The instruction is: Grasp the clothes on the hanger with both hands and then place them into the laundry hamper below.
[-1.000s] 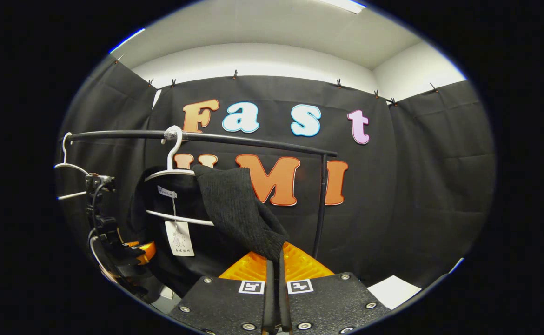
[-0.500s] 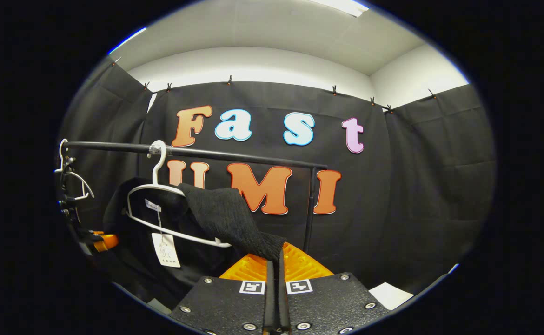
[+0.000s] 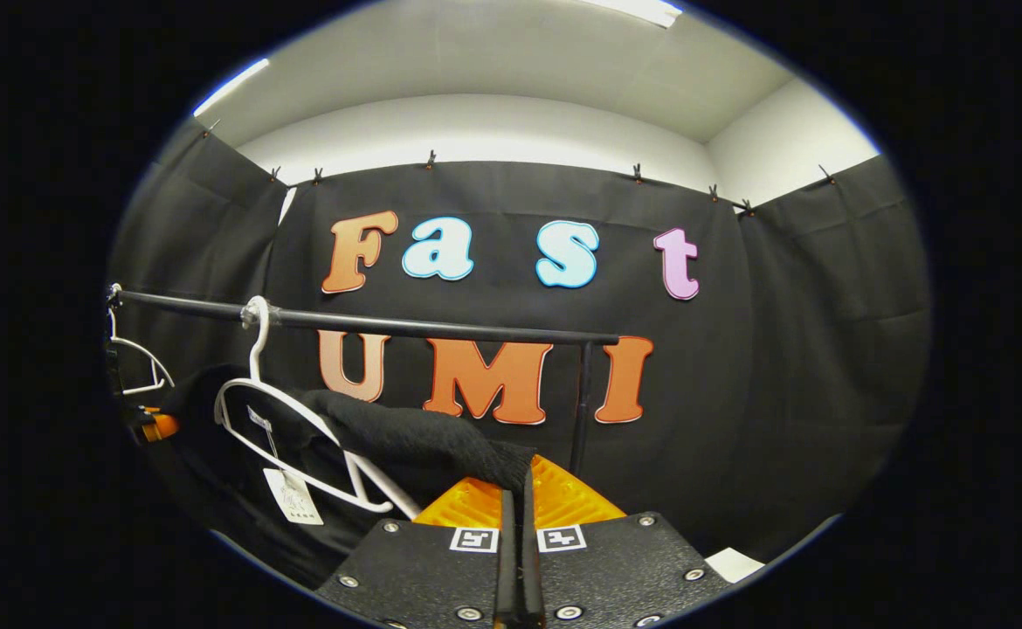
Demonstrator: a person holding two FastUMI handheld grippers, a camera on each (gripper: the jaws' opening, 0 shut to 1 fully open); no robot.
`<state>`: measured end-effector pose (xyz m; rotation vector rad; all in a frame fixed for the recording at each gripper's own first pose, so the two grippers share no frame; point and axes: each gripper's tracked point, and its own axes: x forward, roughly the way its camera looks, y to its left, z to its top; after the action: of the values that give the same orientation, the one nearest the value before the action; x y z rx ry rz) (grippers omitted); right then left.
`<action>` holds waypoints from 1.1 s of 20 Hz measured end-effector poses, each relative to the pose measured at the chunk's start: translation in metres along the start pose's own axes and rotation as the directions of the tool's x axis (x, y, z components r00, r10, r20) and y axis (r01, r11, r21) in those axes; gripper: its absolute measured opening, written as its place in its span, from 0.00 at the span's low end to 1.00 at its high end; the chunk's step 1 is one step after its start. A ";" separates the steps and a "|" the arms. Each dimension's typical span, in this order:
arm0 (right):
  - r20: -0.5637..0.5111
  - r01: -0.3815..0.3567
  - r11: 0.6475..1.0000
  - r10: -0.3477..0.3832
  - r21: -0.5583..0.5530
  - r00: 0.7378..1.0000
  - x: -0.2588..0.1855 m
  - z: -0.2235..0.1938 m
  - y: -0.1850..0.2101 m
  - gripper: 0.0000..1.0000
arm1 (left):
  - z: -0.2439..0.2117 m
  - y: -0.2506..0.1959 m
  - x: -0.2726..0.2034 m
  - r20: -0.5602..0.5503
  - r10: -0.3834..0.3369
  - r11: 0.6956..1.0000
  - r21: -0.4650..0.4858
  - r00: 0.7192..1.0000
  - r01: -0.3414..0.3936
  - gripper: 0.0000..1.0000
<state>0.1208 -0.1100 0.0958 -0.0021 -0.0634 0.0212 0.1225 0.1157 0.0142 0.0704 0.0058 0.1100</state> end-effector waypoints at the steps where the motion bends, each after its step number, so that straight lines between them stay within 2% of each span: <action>1: -0.008 -0.024 1.000 0.024 0.003 1.000 0.011 -0.006 -0.004 0.02 | 0.005 0.003 0.004 0.007 0.007 1.000 0.006 1.000 -0.007 0.11; 7: -0.070 -0.161 0.977 0.172 0.137 0.983 0.054 -0.065 -0.006 0.02 | 0.008 0.003 0.033 0.007 -0.005 1.000 -0.014 1.000 0.005 0.14; 8: -0.069 -0.180 0.970 0.193 0.165 0.979 0.060 -0.075 -0.004 0.07 | 0.006 0.006 0.038 0.006 -0.002 1.000 -0.023 1.000 0.003 0.14; 9: -0.073 -0.193 0.961 0.210 0.196 0.975 0.062 -0.087 -0.003 0.02 | 0.006 0.011 0.042 0.009 0.001 1.000 -0.027 1.000 -0.001 0.13; 15: -0.123 -0.204 0.909 0.263 0.364 0.957 0.086 -0.159 0.009 0.02 | 0.009 0.031 0.058 0.026 0.047 0.998 0.032 0.999 -0.048 0.13; 18: -0.147 -0.194 0.903 0.267 0.383 0.952 0.093 -0.182 0.018 0.02 | 0.002 0.034 0.059 0.030 0.066 0.995 0.077 0.997 -0.068 0.13; 22: -0.166 -0.195 0.897 0.279 0.398 0.946 0.092 -0.198 0.033 0.02 | -0.030 0.036 0.061 0.006 0.076 0.995 0.065 0.997 -0.076 0.13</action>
<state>0.2240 -0.0755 -0.0960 0.3746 0.1648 0.2804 0.1789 0.1606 -0.0136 0.1358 0.0028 0.1860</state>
